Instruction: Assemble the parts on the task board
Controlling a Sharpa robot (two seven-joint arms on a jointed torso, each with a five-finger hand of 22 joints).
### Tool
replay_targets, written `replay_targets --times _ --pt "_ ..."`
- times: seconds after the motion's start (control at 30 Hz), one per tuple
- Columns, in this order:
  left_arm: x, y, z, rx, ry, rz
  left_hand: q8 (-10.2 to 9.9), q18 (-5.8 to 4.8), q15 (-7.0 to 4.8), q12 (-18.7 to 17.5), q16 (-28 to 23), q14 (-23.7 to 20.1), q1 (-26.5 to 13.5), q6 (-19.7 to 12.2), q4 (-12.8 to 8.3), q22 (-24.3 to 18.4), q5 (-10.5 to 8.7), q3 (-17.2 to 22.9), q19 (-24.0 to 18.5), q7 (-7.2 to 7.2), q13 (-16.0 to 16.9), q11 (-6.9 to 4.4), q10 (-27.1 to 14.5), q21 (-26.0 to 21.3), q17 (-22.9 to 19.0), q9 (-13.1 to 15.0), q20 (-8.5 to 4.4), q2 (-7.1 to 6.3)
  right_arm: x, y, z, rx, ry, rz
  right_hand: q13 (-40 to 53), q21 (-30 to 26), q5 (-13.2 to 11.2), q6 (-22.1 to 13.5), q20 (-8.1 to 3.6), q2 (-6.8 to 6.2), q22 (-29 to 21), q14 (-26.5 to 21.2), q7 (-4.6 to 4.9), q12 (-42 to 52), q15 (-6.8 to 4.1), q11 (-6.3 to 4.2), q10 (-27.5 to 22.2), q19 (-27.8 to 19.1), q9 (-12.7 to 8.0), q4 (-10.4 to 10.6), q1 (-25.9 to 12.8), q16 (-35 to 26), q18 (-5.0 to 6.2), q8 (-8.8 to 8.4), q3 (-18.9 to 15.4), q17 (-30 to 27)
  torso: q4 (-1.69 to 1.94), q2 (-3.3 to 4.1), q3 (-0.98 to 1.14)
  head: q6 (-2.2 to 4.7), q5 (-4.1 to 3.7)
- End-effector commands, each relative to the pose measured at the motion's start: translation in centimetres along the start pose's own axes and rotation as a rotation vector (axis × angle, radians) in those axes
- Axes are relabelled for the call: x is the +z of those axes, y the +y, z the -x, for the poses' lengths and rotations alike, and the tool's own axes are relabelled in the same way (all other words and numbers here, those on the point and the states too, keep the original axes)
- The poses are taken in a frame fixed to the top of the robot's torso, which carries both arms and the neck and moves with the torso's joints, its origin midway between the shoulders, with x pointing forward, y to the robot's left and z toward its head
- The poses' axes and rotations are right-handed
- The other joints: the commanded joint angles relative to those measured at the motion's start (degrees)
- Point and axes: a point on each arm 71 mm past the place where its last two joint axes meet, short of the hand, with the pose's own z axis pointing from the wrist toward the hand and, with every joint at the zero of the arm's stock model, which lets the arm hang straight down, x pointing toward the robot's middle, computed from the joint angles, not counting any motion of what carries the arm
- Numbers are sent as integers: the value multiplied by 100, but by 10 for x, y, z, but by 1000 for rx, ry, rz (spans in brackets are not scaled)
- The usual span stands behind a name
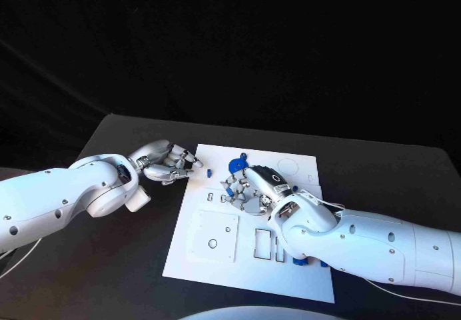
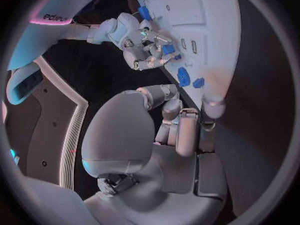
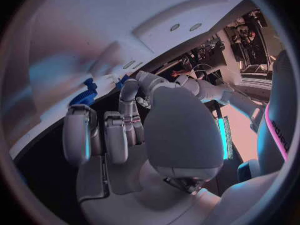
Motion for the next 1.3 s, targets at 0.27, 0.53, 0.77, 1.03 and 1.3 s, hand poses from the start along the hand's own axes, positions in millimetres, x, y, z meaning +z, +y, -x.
replay_targets --times 0.27,0.53,0.77,1.03,1.3 --pt "0 -1 -2 1 21 -2 -37 -91 39 -33 28 250 -12 27 11 5 -15 11 0 3 -7 11 -1 39 584 5 23 -30 -1 0 -5 21 -4 8 -290 -45 -75 34 -56 -76 897 563 15 -432 -39 -1 -59 26 17 0 -26 -40 8 18 65 1307 -4 -5 -3 -28 18" --pt "0 -1 -2 1 22 0 -37 -91 39 -33 28 250 -12 27 11 5 -15 11 0 3 -7 11 -1 39 584 5 23 -30 -1 -4 -7 24 1 4 -458 -98 -86 -9 -51 -104 879 554 33 -656 -30 12 -48 7 20 -15 -42 -55 17 -1 117 1268 -2 -11 -6 -38 25" --pt "0 -1 -2 2 24 2 -37 -91 39 -33 28 250 -12 27 11 5 -15 11 0 3 -7 11 -1 39 584 5 23 -30 0 -6 -8 20 10 1 -746 -180 -91 -71 -32 -133 851 536 66 -1026 -7 42 -33 -23 22 -39 -66 -87 32 -39 206 1185 -6 -7 -3 -43 33" --pt "0 0 -2 3 26 5 -37 -91 39 -33 28 250 -12 27 11 5 -15 11 0 3 -7 11 -1 39 584 5 23 -30 0 -7 -9 17 21 2 -918 -227 -98 -92 -21 -148 837 529 81 -1242 5 56 -13 -39 27 -64 -84 -102 41 -58 251 1151 -9 -8 -3 -51 34" --pt "1 0 -2 3 27 7 -42 -89 41 -37 28 250 -15 33 9 0 -19 8 -5 3 -16 11 -1 39 583 7 27 -30 0 -7 -9 16 26 4 -1058 -250 -119 -112 -13 -157 833 525 93 -1409 15 68 8 -45 30 -84 -100 -111 45 -75 280 1132 -9 -9 -4 -49 32"
